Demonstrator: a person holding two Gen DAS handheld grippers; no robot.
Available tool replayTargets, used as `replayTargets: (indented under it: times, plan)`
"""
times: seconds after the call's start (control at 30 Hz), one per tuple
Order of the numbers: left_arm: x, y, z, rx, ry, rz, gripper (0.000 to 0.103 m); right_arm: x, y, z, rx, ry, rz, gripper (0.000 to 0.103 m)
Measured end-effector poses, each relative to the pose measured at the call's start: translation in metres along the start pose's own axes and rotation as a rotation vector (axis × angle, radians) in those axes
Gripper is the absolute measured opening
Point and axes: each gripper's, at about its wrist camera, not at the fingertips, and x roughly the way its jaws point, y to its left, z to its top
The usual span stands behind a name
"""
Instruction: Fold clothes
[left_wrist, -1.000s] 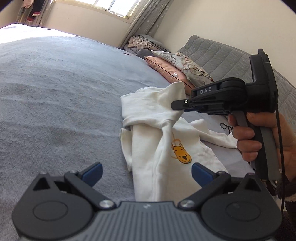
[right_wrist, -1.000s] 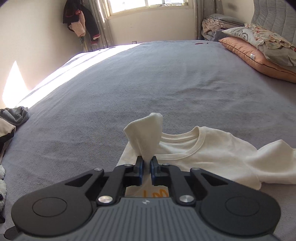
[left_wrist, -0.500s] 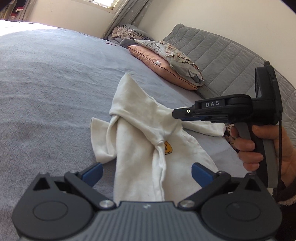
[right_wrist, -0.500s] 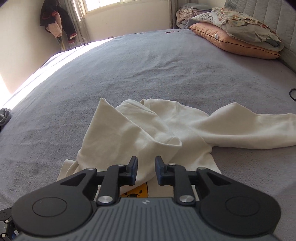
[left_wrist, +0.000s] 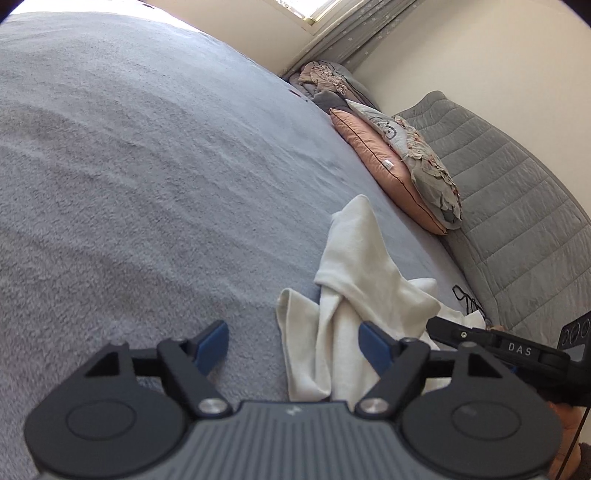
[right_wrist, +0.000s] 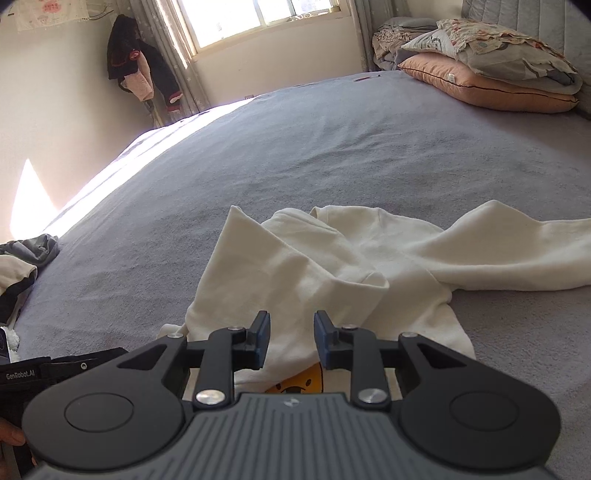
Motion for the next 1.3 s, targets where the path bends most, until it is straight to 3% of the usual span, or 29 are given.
replayTargets:
  times: [0.13, 0.27, 0.37, 0.57, 0.73, 0.93, 1.1, 1.3]
  plan:
    - [0.017, 0.0, 0.004, -0.03, -0.018, -0.028, 0.07, 0.009, -0.013, -0.001, 0.018, 0.039, -0.012, 0.029]
    - [0.032, -0.005, 0.002, -0.02, 0.004, -0.031, 0.043, 0.012, -0.016, 0.001, 0.006, 0.041, 0.014, 0.03]
    - [0.032, 0.001, 0.002, -0.055, 0.0, -0.034, 0.031, 0.016, -0.017, -0.001, -0.004, 0.065, 0.028, 0.03]
    - [0.036, -0.01, 0.0, -0.047, 0.005, -0.029, 0.022, 0.018, -0.016, -0.004, 0.0, 0.071, 0.029, 0.03]
    - [0.031, -0.019, -0.002, 0.019, -0.02, -0.005, 0.015, 0.02, -0.013, -0.006, -0.007, 0.069, 0.018, 0.03]
    - [0.012, -0.024, 0.005, 0.116, -0.091, 0.096, 0.014, 0.019, -0.013, -0.005, -0.01, 0.052, 0.012, 0.03]
    - [-0.022, -0.014, 0.025, 0.181, -0.165, 0.223, 0.014, 0.018, -0.012, -0.003, -0.022, 0.045, 0.004, 0.03]
    - [-0.075, 0.012, 0.047, 0.274, -0.281, 0.472, 0.014, 0.02, -0.004, 0.0, -0.036, 0.042, 0.003, 0.03]
